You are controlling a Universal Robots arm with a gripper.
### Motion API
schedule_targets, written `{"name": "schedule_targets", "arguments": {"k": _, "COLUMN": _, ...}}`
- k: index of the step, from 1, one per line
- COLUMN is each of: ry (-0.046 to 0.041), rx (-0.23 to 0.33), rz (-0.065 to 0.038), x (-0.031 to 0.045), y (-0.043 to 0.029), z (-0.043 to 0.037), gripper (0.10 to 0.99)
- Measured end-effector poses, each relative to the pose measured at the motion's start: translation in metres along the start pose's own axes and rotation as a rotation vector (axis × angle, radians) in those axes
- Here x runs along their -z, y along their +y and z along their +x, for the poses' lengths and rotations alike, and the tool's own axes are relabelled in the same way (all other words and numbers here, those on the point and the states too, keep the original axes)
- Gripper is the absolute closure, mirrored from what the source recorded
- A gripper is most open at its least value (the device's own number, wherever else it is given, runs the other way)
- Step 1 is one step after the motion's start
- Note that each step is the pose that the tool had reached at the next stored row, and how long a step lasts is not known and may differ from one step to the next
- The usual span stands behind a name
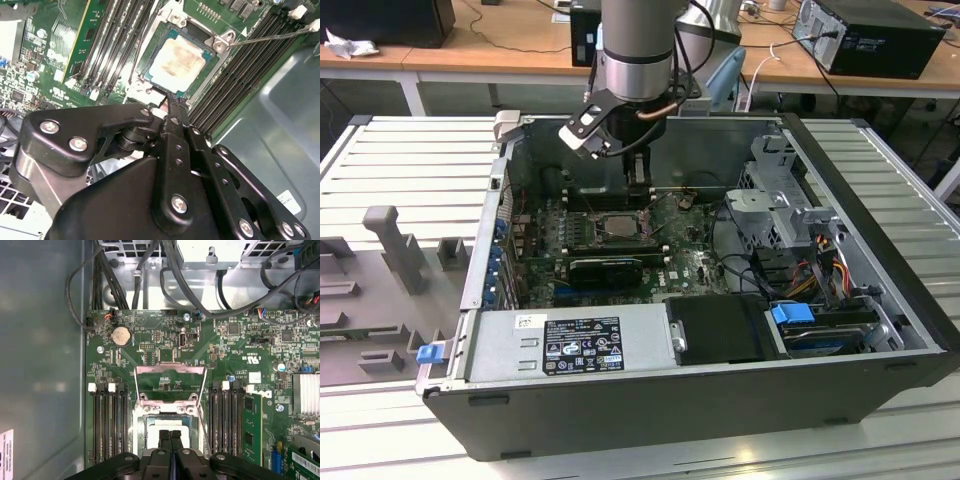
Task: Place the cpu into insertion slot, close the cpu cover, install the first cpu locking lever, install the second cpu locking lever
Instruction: 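Close the cpu cover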
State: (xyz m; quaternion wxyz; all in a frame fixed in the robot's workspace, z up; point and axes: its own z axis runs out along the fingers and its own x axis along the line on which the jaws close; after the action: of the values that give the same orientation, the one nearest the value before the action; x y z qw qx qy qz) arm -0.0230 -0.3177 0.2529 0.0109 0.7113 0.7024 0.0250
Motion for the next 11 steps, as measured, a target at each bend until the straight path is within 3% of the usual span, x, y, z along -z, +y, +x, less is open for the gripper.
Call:
{"name": "schedule_targets", "arguments": {"k": 4, "ry": 0.0000, "rx": 0.000, "rz": 0.000, "x": -0.0003, "y": 0.0051, "z": 0.0005, "gripper": 0.980}}
{"name": "schedule_targets", "arguments": {"k": 11, "ry": -0.0001, "rx": 0.000, "rz": 0.000, "x": 0.0063, "y": 0.0080, "z": 0.0034, "gripper": 0.980}}
